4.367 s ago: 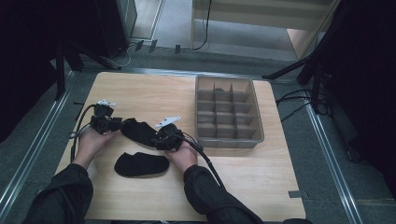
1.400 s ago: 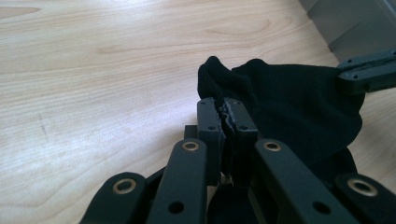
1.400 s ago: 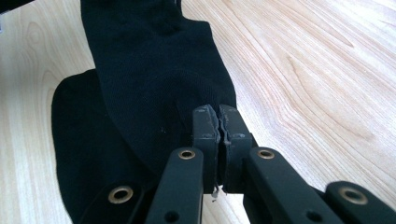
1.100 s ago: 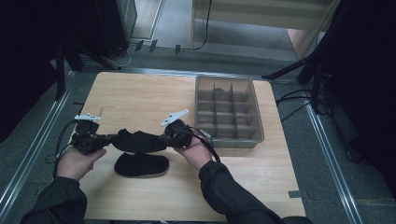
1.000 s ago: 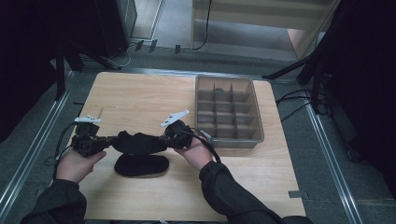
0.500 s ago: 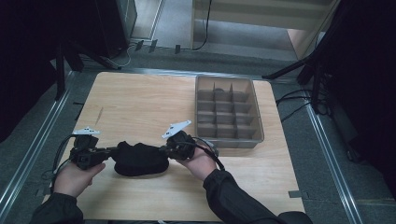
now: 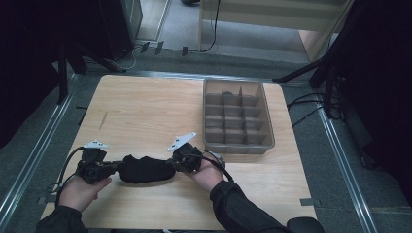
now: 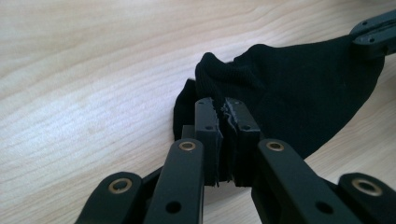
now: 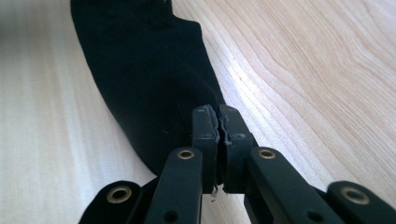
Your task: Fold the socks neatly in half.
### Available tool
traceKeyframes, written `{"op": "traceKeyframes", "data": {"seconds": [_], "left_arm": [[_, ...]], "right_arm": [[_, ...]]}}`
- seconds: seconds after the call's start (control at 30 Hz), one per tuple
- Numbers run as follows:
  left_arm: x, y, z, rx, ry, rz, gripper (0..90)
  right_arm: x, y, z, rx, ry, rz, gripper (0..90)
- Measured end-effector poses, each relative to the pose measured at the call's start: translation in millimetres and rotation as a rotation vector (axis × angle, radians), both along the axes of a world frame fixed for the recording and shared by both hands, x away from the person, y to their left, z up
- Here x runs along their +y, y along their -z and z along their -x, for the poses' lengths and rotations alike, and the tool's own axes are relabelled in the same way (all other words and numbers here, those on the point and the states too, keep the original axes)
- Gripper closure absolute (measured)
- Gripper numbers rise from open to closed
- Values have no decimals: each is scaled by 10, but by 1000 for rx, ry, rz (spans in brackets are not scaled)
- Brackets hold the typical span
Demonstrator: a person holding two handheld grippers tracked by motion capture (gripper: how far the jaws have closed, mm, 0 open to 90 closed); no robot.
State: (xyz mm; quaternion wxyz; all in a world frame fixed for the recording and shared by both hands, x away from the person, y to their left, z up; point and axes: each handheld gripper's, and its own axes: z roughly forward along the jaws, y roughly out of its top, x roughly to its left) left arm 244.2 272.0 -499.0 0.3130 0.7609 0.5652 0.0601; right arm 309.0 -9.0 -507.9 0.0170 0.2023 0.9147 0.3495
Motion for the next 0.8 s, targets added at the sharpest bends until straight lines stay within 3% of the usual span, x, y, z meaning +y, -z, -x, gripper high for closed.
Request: {"op": "traceKeyframes", "data": {"seconds": [0.3,0.43,0.57,0.8], "left_arm": [[-11,110,-29,49,19,-39,811],[7,106,-27,54,20,-27,740],[36,61,-16,34,6,-31,695],[95,-39,4,-18,-14,-11,678]], "right_arm": [[35,140,-38,20,13,10,850],[25,138,-34,27,8,10,764],[4,85,-26,18,-7,-2,704],[-34,-66,-26,4,-3,-63,732]]}}
